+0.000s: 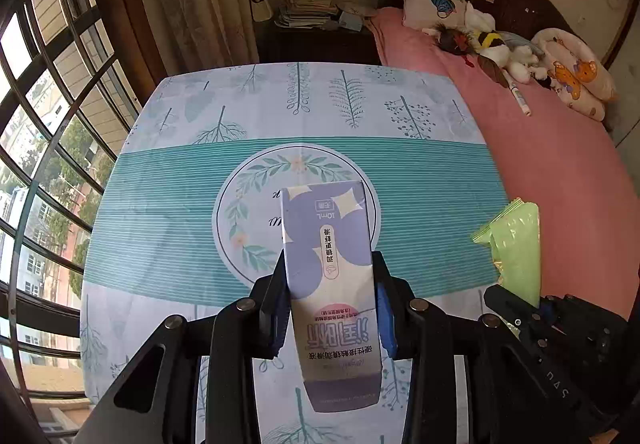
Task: Collect trash
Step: 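Carry the milk carton and green snack bag down over the trash bin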
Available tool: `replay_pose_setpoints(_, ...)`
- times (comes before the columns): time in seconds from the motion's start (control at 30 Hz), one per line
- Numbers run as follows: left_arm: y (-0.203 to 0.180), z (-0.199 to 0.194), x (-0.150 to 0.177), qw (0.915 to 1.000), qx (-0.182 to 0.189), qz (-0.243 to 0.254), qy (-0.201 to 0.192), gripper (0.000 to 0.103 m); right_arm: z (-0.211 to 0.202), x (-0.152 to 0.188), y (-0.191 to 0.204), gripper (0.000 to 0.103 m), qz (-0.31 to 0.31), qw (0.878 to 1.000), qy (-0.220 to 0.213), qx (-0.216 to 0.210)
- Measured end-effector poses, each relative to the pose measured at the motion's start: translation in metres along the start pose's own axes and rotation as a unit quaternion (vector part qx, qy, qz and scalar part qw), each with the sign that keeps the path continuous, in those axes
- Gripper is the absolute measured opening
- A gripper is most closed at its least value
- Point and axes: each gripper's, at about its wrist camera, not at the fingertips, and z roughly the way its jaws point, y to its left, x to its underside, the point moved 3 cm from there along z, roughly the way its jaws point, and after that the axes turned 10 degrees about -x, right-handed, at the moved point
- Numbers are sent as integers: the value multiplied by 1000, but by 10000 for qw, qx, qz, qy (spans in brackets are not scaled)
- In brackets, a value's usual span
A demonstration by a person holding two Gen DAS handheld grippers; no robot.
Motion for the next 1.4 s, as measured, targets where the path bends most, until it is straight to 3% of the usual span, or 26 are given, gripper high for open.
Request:
replay_pose_setpoints(0.33,84,-91,130,9965,350,694,-293,36,-53,118,111,9,254,9993,-174,207)
replay_pose_setpoints(0.53,122,-100,200,9937,488,1000,-140,36,-63,197,158,9,490,9979,-116,399)
replay_pose_setpoints(0.73,135,-91,252,9920,568,1112,178,36,-58,269,178,9,754,9956,242,491)
replay_pose_setpoints(0.93,116,-69,293,9895,554,1228,519,36,-40,316,172,9,890,9926,669,491)
replay_pose_setpoints(1.1,92,-32,335,9870,570,1264,812,36,-11,342,143,9,1097,9878,1025,414)
replay_pose_setpoints(1.4,54,90,427,9823,598,1104,1394,36,95,431,68,9,1496,9763,1547,235)
